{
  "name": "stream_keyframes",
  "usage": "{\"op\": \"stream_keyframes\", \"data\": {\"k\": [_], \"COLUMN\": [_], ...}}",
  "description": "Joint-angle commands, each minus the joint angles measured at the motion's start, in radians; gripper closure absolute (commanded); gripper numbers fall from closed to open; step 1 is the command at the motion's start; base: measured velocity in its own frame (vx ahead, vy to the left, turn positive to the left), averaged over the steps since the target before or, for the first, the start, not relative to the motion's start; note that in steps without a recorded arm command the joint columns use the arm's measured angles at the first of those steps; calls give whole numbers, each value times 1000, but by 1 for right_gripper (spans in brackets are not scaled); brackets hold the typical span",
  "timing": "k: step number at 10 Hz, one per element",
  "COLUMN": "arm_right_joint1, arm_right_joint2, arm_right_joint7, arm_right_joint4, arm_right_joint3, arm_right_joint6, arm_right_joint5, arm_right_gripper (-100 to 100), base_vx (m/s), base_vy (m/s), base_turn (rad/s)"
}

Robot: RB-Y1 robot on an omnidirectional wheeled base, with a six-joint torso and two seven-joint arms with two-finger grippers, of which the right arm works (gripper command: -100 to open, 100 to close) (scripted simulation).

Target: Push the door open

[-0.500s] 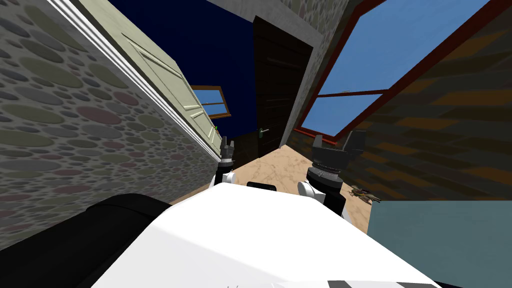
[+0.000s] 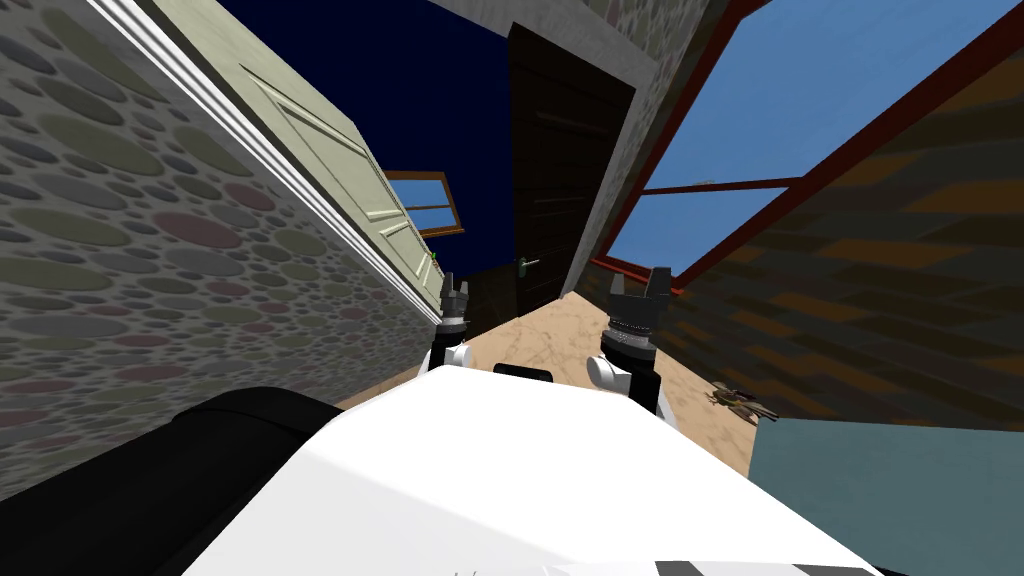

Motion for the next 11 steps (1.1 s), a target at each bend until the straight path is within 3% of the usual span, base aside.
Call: {"op": "stream_keyframes", "data": {"k": [1,4,7,9,10,11], "arm_right_joint1": [-17,-87,-112,-170,-170,-200], "arm_right_joint2": [-4,-10,-12,-15,-15,-16], "arm_right_joint7": [-3,-9,-11,-16,-16,-19], "arm_right_joint4": [28,128,187,265,286,313], "arm_right_joint3": [-5,2,4,10,10,13], "arm_right_joint6": [2,10,13,20,20,23], "arm_right_joint5": [-3,-5,-6,-7,-7,-8], "arm_right_gripper": [-100,-100,-100,-100,-100,-100], "base_vx": [51,65,46,63,52,55], "base_vy": [-40,-36,-36,-47,-46,-42], "base_turn": [21,61,32,76,37,57]}}
